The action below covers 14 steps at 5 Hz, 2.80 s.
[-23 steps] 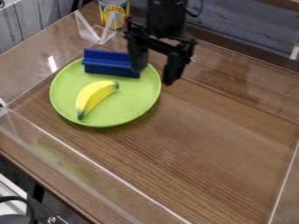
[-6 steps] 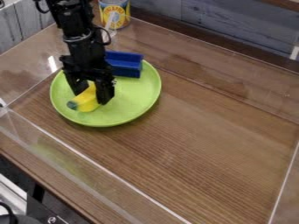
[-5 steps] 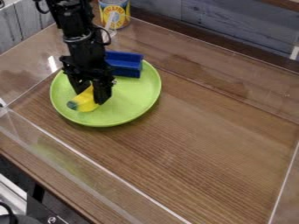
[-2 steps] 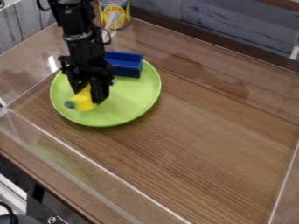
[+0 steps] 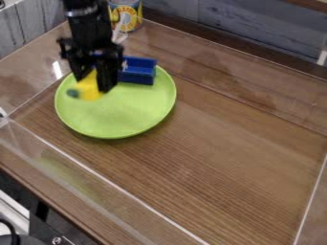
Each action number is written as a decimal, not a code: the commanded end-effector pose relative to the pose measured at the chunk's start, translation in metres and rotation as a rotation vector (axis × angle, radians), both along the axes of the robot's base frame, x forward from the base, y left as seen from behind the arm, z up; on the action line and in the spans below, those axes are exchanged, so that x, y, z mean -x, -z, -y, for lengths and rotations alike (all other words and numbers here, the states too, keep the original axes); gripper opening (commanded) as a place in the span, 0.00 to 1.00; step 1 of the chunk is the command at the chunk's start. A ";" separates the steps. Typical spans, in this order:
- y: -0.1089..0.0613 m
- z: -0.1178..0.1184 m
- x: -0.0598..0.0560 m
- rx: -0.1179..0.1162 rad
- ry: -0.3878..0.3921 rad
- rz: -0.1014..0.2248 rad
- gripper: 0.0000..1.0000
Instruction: Remove the banana from inside the green plate and put it on the table
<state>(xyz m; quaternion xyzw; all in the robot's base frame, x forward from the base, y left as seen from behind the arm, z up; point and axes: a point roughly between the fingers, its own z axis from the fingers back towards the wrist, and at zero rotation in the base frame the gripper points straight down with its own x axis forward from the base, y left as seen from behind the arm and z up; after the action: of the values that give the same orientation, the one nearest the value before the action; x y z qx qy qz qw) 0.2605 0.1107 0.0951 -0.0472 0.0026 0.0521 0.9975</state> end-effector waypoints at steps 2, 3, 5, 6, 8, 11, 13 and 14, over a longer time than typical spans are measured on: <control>-0.062 0.038 0.001 -0.025 0.026 0.059 0.00; -0.067 0.062 0.009 -0.019 0.066 0.058 0.00; -0.069 0.105 0.028 -0.013 0.137 0.052 0.00; -0.062 0.123 0.034 -0.012 0.160 0.053 0.00; -0.028 0.146 0.044 -0.024 0.167 0.062 0.00; 0.026 0.153 0.044 -0.040 0.162 0.096 0.00; 0.039 0.150 0.028 -0.040 0.162 0.105 0.00; 0.041 0.148 0.021 -0.038 0.156 0.105 0.00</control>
<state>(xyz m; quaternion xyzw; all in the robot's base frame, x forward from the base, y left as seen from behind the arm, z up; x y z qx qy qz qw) 0.2307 -0.0374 0.0450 -0.0284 -0.0272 -0.0310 0.9987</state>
